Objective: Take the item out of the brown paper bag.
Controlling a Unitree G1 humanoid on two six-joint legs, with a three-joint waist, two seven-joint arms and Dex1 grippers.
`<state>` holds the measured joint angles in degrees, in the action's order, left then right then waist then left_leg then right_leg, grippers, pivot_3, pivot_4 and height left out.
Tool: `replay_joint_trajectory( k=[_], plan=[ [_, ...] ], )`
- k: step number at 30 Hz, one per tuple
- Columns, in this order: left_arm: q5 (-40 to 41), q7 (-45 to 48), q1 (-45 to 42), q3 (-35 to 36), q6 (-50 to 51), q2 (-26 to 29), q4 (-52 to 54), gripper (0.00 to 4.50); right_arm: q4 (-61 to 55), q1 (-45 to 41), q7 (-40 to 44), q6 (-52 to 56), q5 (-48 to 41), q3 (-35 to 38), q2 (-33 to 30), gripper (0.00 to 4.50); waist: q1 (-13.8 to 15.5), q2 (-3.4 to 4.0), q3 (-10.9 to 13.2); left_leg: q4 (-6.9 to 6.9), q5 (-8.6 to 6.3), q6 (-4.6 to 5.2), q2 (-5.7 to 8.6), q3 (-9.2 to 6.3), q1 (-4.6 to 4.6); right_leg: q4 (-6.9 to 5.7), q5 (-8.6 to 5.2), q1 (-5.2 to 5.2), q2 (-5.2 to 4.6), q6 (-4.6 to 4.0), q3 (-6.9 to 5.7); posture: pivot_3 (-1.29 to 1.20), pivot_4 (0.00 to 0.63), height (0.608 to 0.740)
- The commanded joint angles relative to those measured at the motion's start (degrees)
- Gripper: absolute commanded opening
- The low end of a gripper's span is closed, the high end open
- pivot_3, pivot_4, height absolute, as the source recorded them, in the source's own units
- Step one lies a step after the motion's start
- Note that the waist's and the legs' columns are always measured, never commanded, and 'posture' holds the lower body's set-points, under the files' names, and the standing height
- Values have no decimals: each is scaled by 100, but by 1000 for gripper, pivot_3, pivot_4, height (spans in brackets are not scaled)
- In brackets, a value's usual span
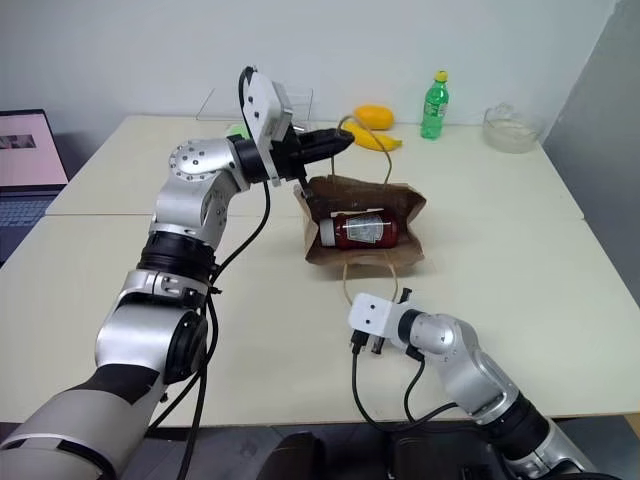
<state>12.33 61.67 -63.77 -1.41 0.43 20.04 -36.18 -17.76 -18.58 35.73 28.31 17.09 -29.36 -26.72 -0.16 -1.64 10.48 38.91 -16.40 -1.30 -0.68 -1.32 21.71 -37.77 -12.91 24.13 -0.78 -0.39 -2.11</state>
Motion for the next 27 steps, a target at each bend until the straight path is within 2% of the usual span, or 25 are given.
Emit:
replay_joint_trajectory(
  k=[1,2,7,14,18,23,27],
  plan=[
    [146,82,63,27,151,36,491,0,-293,199,222,187,-99,87,-91,2400,1,0,0,0,0,0,0,0,0,0,0,0,0,0,0,0,150,740],
    [151,83,109,18,183,38,551,0,-468,238,339,234,-225,171,-120,2704,8,0,0,0,0,0,0,-1,2,0,0,0,0,0,-1,0,150,740],
    [177,132,277,-31,320,47,801,0,-1289,303,948,650,-910,717,-402,2704,3,0,1,0,0,0,1,-4,5,4,0,2,0,0,-1,0,150,740],
    [176,158,394,-65,369,1,949,0,-2288,386,1872,1153,-2161,1536,-1167,2704,3,0,1,0,0,1,1,-4,4,5,0,1,1,0,-4,0,150,740],
    [201,164,377,-57,438,-5,1002,0,-2479,114,2056,1537,-2880,2146,-1370,2704,2,-1,1,-1,-1,1,-1,-5,4,4,0,1,2,0,-3,0,150,740],
    [199,172,336,-40,446,32,993,0,-1952,-1013,1536,1474,-2471,1682,-1262,2704,-28,1,2,-1,0,1,-1,-4,-7,-2,0,1,2,1,1,0,150,740],
    [144,181,237,-27,340,108,905,0,-588,-1753,837,635,-1221,531,-850,2704,-33,1,2,-2,0,1,-5,0,-1,0,0,4,7,-1,1,0,150,740]
  ],
)
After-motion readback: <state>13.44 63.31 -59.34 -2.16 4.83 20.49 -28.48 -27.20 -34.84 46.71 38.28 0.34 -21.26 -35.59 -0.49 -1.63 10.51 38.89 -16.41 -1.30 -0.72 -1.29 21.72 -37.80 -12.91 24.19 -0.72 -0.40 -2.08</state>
